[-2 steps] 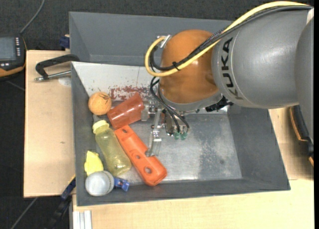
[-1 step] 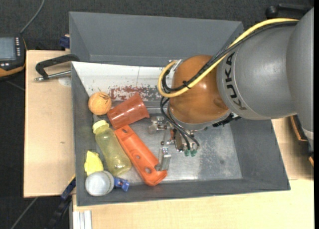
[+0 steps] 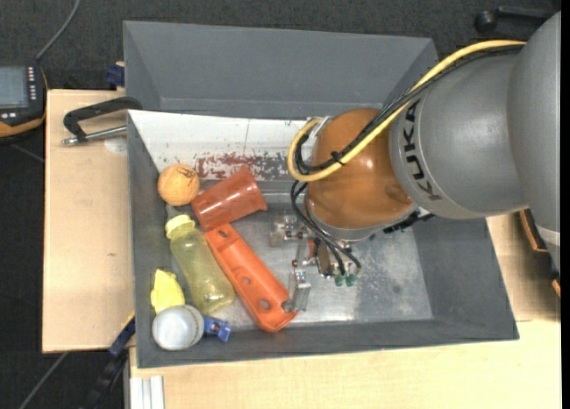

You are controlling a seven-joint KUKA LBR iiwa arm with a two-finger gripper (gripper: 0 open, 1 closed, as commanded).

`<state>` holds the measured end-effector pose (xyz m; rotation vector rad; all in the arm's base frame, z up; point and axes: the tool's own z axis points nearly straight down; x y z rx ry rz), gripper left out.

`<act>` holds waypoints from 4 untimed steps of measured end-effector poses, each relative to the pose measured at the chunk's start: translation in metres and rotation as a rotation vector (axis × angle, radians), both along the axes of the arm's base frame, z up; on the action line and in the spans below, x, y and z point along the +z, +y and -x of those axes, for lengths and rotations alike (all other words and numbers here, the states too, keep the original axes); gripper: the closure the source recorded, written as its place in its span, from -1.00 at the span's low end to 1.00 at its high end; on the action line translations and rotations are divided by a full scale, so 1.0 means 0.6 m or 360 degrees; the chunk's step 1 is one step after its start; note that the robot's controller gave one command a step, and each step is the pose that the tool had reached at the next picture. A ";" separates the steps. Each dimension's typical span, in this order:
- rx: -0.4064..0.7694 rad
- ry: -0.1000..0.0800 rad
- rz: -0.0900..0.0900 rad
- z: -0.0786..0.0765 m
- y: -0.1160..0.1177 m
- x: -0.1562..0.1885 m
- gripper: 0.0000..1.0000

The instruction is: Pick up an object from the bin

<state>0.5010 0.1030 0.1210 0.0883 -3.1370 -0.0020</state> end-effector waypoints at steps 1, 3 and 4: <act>0.0040 -0.0011 -0.0005 -0.016 -0.044 -0.061 -1.00; 0.0118 -0.0006 -0.0004 -0.005 -0.053 -0.083 -1.00; 0.0163 -0.0005 -0.0003 0.011 -0.162 -0.080 1.00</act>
Offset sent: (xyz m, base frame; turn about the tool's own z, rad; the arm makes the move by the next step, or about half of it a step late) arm 0.0018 -0.0337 -0.0510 -0.0729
